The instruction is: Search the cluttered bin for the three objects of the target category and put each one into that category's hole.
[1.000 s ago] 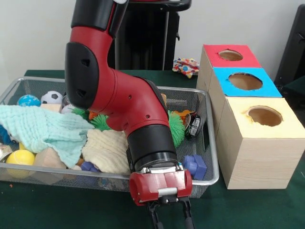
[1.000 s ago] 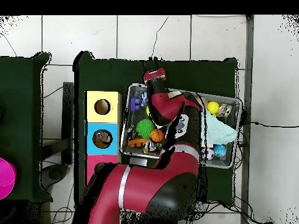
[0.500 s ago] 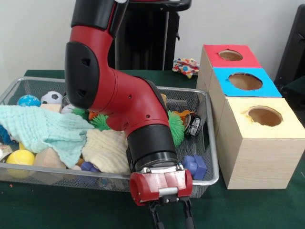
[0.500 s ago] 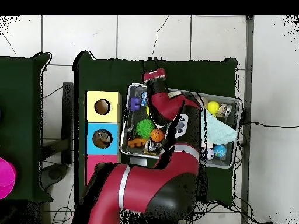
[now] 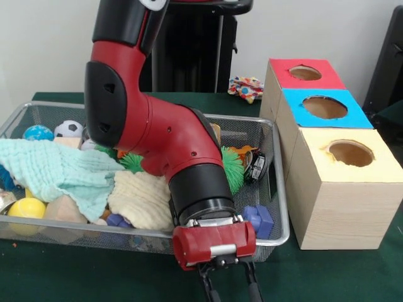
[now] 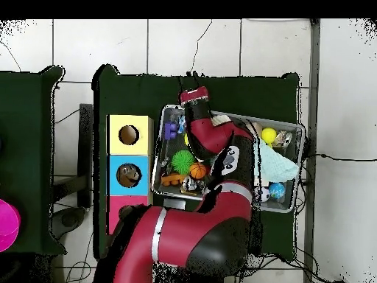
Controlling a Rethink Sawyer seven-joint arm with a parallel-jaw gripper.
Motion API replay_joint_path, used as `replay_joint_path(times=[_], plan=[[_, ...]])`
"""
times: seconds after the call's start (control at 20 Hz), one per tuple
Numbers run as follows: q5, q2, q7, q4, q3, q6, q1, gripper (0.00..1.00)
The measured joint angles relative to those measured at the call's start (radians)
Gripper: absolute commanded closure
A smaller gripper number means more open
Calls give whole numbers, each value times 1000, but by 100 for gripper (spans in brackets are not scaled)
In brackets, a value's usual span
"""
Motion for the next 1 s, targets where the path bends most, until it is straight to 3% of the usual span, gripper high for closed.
replay_joint_path(times=[0.45,0.8,1.0], plan=[[9,70,0,-28,2,-325,-24,0],[32,116,0,-66,0,-453,-21,0],[42,125,0,-73,-9,-475,-20,0]])
